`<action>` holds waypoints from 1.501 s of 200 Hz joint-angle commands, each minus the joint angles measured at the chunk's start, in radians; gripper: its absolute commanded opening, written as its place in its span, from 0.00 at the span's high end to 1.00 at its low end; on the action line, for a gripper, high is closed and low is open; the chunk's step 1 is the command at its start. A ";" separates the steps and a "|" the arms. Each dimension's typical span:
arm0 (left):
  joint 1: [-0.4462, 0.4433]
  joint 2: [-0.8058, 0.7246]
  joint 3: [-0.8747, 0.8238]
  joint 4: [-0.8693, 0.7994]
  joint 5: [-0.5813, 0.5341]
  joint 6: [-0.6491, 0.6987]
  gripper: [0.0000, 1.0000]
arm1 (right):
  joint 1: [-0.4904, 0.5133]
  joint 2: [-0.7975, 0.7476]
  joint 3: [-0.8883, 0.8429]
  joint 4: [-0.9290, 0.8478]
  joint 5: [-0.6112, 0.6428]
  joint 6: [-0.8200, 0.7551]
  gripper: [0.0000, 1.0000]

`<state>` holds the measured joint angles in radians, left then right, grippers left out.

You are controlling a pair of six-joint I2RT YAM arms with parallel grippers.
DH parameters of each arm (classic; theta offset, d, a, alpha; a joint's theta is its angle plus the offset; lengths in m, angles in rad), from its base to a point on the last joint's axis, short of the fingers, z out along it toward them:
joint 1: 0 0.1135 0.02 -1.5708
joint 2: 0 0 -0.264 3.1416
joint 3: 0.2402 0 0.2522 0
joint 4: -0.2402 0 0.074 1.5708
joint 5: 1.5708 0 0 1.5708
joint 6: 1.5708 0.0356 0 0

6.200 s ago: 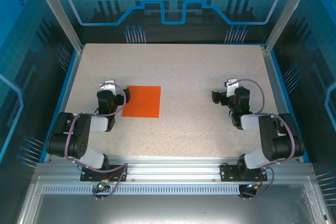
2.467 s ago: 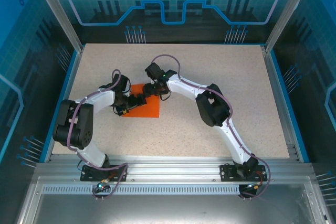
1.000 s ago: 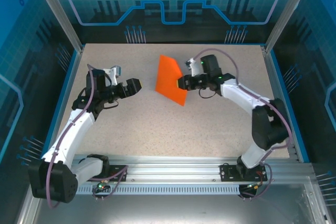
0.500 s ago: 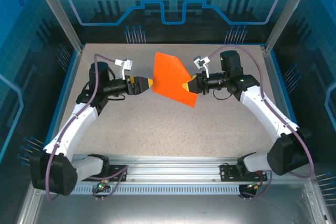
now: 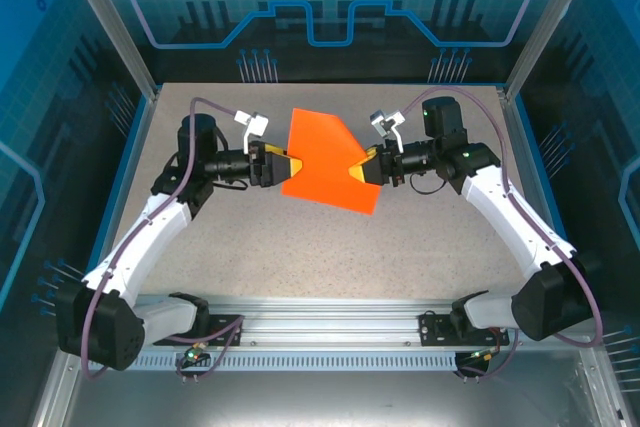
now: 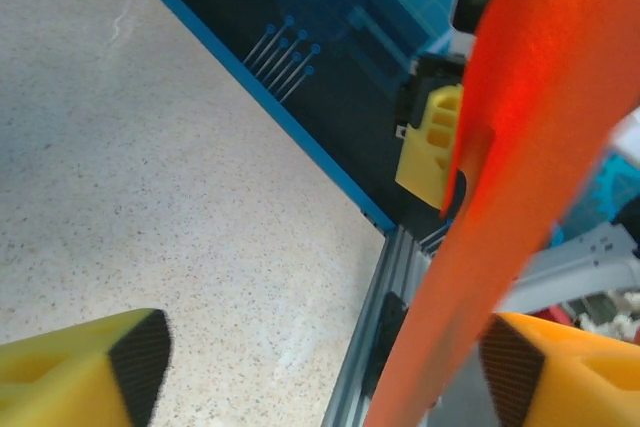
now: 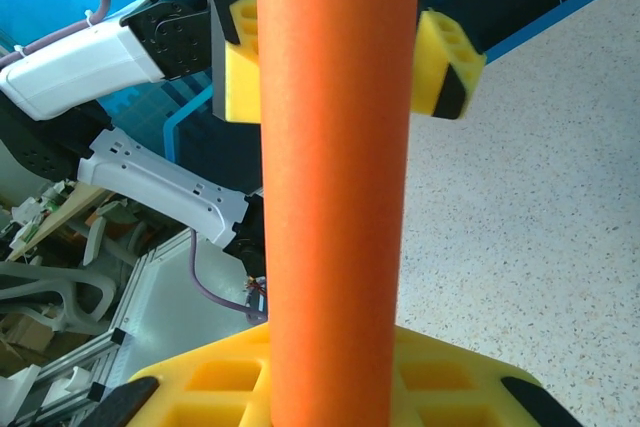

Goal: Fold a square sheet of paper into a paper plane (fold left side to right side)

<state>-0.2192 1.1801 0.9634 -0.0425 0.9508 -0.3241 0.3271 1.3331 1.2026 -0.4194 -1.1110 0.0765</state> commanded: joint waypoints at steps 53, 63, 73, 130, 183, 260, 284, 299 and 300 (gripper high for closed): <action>-0.026 -0.010 0.031 -0.042 0.045 0.078 0.86 | -0.013 0.000 0.009 -0.012 0.064 0.008 0.74; -0.026 -0.004 0.024 -0.057 0.024 0.077 0.90 | -0.022 -0.004 0.003 -0.013 0.098 0.013 0.67; -0.026 0.007 0.013 -0.070 -0.012 0.069 0.95 | -0.027 -0.011 -0.004 -0.021 0.162 0.018 0.61; -0.026 0.162 -0.076 -0.119 -0.185 -0.015 1.00 | -0.084 -0.016 -0.071 -0.089 0.712 0.100 0.13; -0.029 0.395 -0.105 -0.116 -0.282 -0.103 1.00 | -0.082 0.063 -0.143 -0.041 0.807 0.192 0.12; -0.037 0.490 -0.043 -0.221 -0.368 -0.070 1.00 | 0.066 0.405 -0.047 0.102 0.715 0.393 0.50; -0.037 0.485 -0.034 -0.249 -0.379 -0.055 0.98 | 0.104 0.512 0.013 0.097 0.750 0.415 0.59; -0.039 0.482 -0.029 -0.249 -0.374 -0.055 0.96 | 0.114 0.561 0.033 0.095 0.763 0.429 0.62; -0.039 0.482 -0.029 -0.248 -0.374 -0.055 0.96 | 0.114 0.563 0.034 0.095 0.762 0.431 0.62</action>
<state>-0.2481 1.6653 0.9028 -0.2390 0.5903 -0.4091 0.4225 1.8355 1.1847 -0.3344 -0.3687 0.4618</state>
